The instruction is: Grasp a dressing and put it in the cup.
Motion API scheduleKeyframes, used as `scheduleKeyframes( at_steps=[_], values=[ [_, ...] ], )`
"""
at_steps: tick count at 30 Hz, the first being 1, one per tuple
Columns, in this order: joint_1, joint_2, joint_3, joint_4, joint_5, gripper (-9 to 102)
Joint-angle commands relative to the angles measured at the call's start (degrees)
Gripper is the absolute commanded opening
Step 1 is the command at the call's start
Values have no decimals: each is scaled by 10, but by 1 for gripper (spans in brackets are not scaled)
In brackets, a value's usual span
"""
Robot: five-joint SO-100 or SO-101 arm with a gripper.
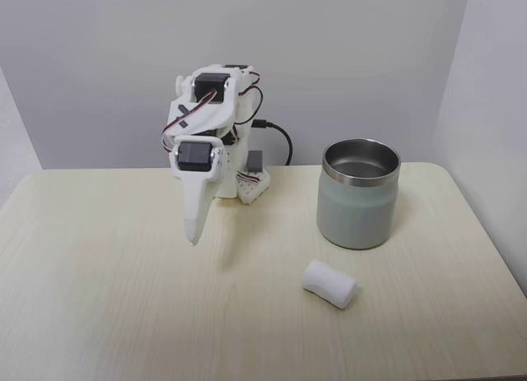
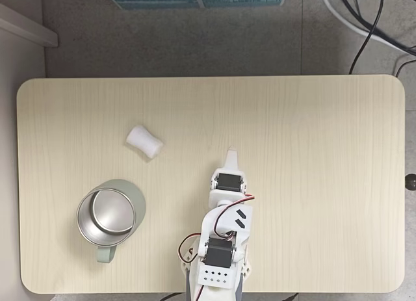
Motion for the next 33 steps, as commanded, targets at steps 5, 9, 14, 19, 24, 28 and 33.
scheduleKeyframes(
  at_steps=[5,9,14,19,24,28,33],
  values=[
    [32,-4,70,47,7,0],
    [40,-4,142,62,9,0],
    [20,62,272,91,10,0],
    [4,172,423,118,-1,0],
    [-13,277,557,156,-30,0],
    [-26,364,659,194,-72,0],
    [-91,387,680,221,-198,2]
  ],
)
